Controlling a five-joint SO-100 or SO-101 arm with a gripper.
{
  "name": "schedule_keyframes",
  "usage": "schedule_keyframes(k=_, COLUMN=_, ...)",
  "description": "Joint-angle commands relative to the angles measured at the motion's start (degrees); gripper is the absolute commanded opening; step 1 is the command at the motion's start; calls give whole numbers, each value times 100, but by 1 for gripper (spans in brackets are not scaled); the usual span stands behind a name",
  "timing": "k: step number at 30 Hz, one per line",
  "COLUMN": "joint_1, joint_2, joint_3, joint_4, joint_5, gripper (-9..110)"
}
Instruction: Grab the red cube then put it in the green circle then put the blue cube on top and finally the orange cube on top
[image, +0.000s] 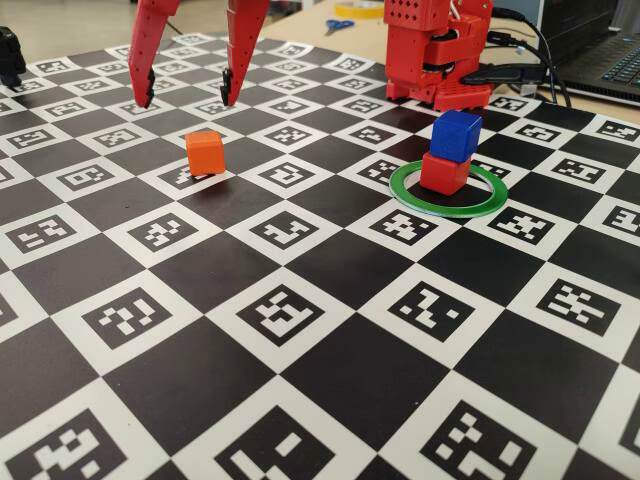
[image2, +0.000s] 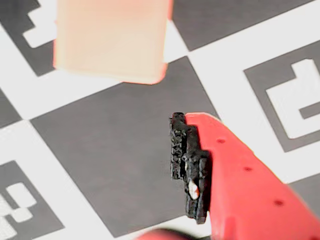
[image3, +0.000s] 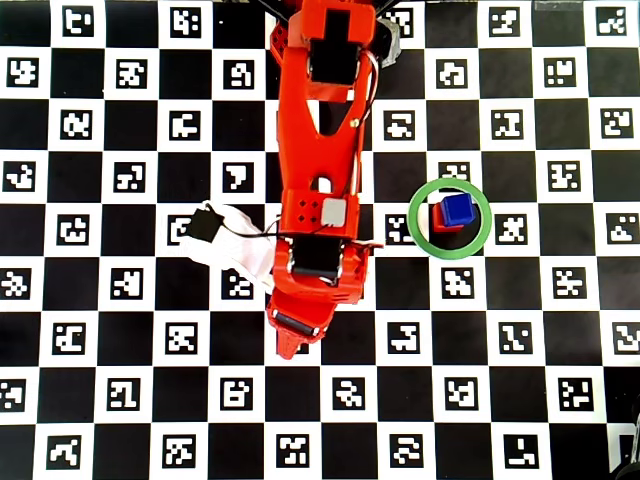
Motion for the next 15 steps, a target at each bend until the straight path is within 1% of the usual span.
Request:
schedule_keyframes(k=1, joint_1=44, joint_2=105, joint_3=-202, joint_4=-158, joint_5=35, gripper=35)
schedule_keyframes(k=15, joint_1=9, joint_2=-79, joint_3=237, joint_4=-466, joint_5=88, gripper=35)
